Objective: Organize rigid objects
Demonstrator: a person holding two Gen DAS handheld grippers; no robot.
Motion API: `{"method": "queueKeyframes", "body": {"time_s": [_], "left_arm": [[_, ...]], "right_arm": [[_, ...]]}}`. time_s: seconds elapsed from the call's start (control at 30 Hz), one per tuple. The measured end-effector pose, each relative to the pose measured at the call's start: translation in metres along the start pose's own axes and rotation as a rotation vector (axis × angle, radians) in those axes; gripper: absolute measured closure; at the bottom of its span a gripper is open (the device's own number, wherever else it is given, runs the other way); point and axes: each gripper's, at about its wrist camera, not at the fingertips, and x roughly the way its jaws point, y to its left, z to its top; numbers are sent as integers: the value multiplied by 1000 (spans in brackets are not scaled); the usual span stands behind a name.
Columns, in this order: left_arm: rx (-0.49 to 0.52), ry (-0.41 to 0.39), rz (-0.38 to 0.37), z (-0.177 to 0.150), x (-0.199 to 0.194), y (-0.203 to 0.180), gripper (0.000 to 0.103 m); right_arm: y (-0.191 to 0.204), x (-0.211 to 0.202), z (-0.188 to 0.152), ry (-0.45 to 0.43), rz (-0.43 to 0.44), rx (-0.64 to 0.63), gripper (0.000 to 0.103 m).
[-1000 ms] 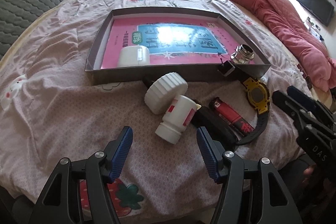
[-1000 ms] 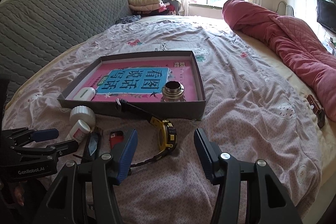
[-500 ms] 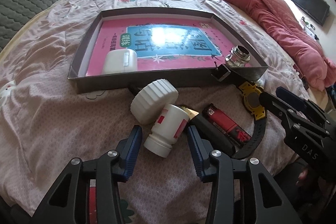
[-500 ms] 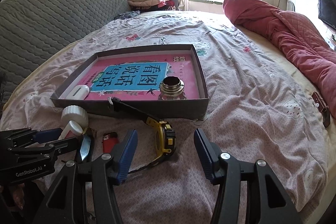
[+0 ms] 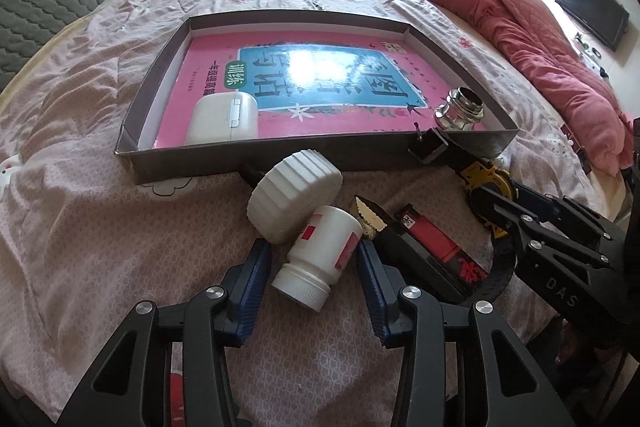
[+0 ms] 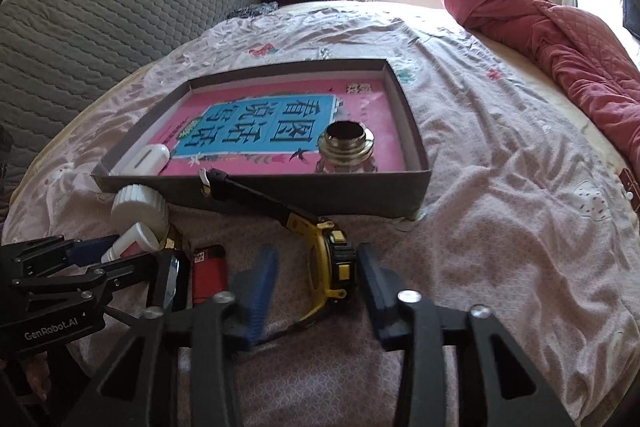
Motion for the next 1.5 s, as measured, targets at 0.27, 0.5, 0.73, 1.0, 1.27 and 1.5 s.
{"method": "queueKeyframes", "body": {"time_s": [0.27,0.5,0.73,1.0,1.27,1.5], "left_arm": [[5,7,18,0,5,-1,57],[9,-1,20,-2,4,-2,60],[-9,-20,4,-6,-7,1,70],[-23,-36,-30,-7,-19,2,76],[-25,-58,-41,-7,-32,0,76],[-20,-94,-31,-4,-47,-1,76]], "right_arm": [[-13,11,0,38,46,62,79],[-18,12,0,34,98,93,81],[-16,-1,2,-18,114,75,83],[-11,-20,4,-90,122,47,85],[-21,-37,9,-153,148,92,85],[-22,-43,10,-174,167,105,85]]}}
